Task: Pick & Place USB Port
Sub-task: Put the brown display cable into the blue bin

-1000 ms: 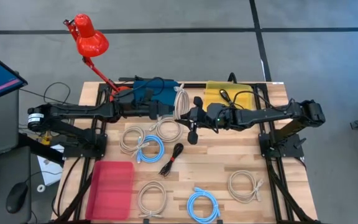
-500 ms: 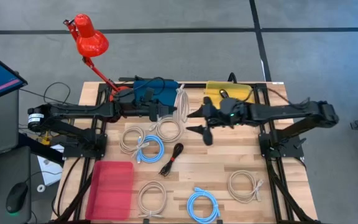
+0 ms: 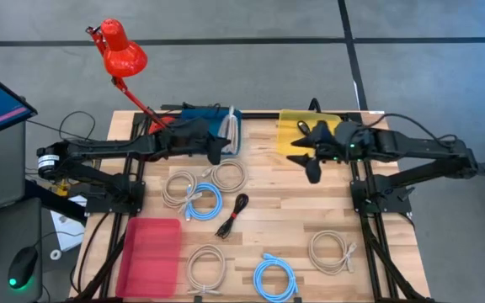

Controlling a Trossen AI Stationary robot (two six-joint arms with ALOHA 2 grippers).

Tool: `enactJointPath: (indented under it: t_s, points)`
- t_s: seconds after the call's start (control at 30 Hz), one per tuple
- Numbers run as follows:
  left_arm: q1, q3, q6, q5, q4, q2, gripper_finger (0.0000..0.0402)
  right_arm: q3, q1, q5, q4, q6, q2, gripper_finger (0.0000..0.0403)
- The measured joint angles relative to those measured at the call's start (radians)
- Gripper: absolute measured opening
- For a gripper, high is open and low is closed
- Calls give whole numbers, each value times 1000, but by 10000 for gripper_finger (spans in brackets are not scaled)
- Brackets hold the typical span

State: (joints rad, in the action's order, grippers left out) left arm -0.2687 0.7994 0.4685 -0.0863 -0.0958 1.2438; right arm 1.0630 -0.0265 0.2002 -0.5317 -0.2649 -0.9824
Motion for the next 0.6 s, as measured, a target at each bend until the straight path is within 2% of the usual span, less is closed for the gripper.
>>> enactJointPath:
  t_s: [0.17,0.37,0.6]
  points:
    - [-1,0,-149,-208,126,0,12,0,0,75,-26,-2,31,226]
    - [-40,0,-219,-353,270,0,12,0,-4,96,-25,2,18,211]
    - [-138,0,-230,-339,282,39,12,-1,-5,120,-46,2,-8,193]
